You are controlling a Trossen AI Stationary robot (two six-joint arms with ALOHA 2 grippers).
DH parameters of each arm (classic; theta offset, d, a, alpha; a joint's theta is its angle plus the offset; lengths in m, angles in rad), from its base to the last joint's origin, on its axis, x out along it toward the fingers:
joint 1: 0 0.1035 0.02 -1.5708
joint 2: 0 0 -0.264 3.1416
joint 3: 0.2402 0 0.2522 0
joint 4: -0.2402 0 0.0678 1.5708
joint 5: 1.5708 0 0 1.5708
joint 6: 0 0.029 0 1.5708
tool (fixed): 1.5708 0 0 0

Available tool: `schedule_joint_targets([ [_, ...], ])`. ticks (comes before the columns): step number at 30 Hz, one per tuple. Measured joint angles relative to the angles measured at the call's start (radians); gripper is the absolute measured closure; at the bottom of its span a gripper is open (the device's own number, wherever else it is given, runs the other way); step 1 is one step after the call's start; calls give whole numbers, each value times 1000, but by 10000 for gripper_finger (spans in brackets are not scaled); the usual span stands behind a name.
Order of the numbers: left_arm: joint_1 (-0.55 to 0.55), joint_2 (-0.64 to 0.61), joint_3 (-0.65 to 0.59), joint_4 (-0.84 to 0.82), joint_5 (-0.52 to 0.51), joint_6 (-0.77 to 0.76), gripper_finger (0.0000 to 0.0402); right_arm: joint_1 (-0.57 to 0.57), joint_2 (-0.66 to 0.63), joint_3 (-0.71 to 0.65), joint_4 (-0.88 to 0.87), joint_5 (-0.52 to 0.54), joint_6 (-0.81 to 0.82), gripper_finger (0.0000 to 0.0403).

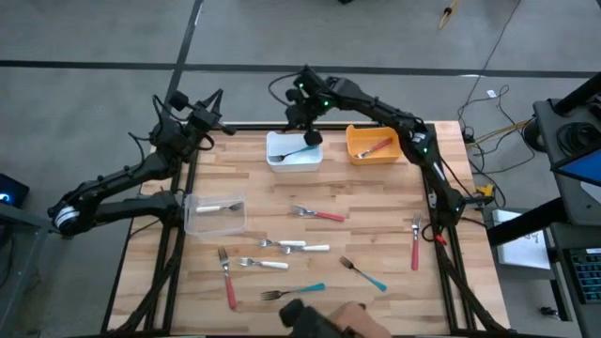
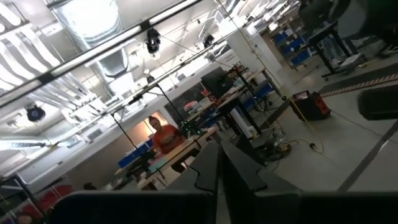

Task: Sort silverware by color (type)
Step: Put the top blue fork into the white bin, then put the top pink fork into the yellow bin

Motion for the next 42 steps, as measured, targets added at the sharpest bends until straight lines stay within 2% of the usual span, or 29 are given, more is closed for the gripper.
schedule_joint_targets([
  [7,0,0,0,-57,-2,-57,402,62,36,-19,-10,3,-14,394],
  [13,0,-5,0,-90,-2,-98,402,68,102,-21,-25,212,-31,394],
  [21,0,-6,0,-108,-2,-113,402,65,164,-22,-18,245,-36,393],
  [26,0,-6,0,-109,-2,-113,402,65,186,-21,-3,247,-25,372],
  [33,0,-6,0,-110,-2,-116,402,66,187,-21,1,249,35,320],
  [38,0,-6,0,-110,-2,-116,402,66,135,-7,-33,264,185,299],
  [42,-4,-6,0,-110,-1,-136,402,67,67,-5,-104,247,321,300],
])
